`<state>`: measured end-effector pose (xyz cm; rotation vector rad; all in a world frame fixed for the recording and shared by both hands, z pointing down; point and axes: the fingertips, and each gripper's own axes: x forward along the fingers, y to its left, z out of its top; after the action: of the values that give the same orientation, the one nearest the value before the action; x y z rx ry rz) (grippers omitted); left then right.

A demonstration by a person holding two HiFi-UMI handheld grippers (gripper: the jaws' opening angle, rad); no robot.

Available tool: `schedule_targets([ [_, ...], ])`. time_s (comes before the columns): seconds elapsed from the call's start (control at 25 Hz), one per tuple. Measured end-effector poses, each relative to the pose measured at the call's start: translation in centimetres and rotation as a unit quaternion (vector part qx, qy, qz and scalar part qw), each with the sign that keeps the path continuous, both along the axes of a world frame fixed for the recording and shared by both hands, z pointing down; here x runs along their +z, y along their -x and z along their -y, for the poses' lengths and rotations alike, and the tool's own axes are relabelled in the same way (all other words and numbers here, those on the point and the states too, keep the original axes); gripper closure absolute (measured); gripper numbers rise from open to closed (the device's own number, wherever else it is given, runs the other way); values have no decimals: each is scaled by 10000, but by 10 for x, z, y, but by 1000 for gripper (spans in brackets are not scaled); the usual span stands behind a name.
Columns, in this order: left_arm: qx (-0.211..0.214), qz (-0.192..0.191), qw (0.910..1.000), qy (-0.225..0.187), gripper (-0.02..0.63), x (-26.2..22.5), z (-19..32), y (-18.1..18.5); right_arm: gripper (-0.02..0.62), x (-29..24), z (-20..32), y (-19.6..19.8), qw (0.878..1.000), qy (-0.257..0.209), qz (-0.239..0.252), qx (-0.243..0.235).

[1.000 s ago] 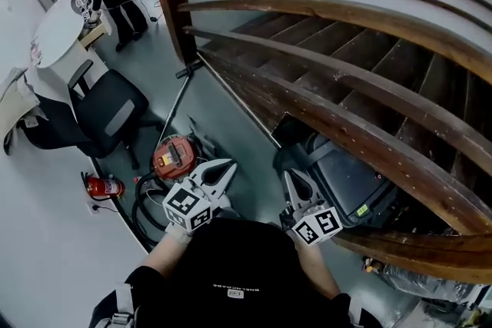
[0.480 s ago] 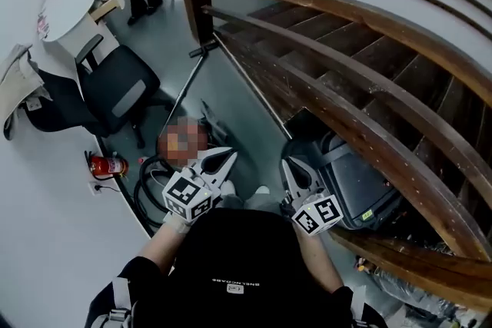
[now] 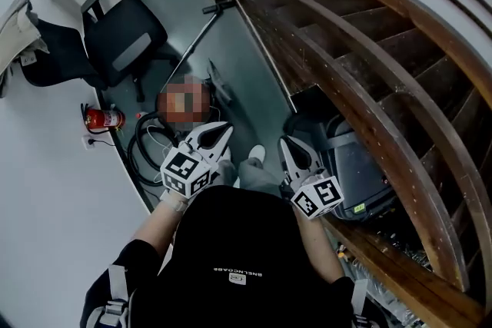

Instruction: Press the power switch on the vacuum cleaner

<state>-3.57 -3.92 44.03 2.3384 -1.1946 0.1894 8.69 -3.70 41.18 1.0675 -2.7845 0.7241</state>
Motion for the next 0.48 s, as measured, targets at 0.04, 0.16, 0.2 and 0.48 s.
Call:
schedule_targets([
  [0.04,-110,5,9999,63,589,7,2,4,563,3,1,2,10000,27,-24,-86],
  [0.16,-425,27,9987,285,589,31,6,19,563,13,4,9,9995,105,-94,-295],
  [0.2,-532,40,9979,380,589,40,6,25,563,16,5,13,9992,140,-123,-365],
  [0.48,-1106,378,9884,967,589,110,12,75,563,51,6,45,9940,415,-410,-931],
])
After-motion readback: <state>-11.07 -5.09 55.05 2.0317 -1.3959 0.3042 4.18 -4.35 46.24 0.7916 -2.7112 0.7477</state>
